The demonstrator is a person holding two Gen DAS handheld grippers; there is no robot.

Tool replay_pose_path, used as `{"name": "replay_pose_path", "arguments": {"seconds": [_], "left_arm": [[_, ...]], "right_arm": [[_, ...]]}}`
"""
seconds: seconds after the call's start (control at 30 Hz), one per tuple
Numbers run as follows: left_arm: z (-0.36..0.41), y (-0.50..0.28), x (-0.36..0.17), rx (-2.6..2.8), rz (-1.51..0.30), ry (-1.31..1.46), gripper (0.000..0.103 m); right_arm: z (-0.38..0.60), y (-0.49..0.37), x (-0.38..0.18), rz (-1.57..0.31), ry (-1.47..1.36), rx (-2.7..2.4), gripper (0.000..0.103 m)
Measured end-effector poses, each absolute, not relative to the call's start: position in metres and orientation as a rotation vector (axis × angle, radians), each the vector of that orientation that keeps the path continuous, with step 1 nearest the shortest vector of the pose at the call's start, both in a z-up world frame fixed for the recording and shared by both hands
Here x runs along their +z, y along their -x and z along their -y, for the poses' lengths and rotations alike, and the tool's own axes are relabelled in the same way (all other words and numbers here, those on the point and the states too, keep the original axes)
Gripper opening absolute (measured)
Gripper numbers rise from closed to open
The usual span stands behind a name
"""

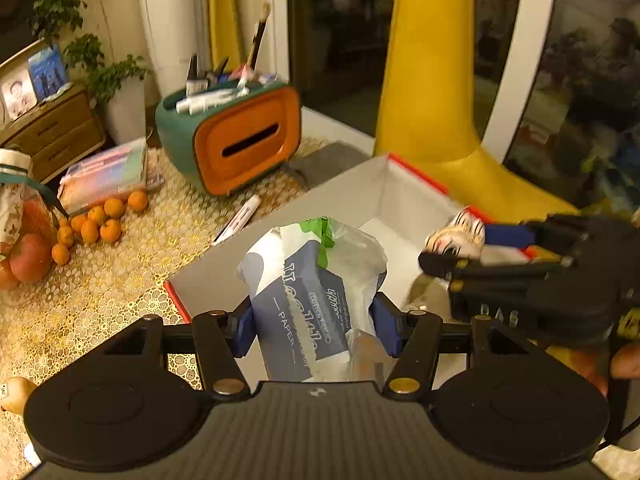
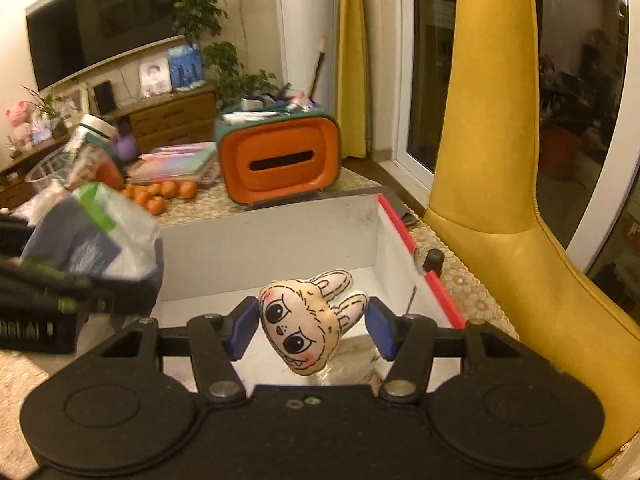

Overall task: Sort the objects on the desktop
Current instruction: 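Carry both items to the red box while right tool releases the doll inside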

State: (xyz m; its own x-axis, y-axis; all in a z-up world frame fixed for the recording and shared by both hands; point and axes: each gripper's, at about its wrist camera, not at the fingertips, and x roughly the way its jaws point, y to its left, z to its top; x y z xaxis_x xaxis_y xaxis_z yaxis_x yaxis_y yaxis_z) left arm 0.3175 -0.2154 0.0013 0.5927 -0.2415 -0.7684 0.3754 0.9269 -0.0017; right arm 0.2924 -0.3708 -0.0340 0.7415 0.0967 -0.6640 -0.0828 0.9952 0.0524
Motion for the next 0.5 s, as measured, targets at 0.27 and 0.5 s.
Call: {"name": "replay_pose_path", "arguments": {"seconds": [0.27, 0.5], "left_arm": [[0.226, -0.350, -0.033, -0.346, -0.924, -0.190, 0.058], [0.236, -0.366, -0.055, -0.351, -0.964, -0.228, 0.059]], "right_arm": [[0.365, -0.334, -0.057, -0.829, 0.048, 0.090, 0.058], [0.365, -0.364, -0.071, -0.939, 0.094, 0.086, 0.057]]}}
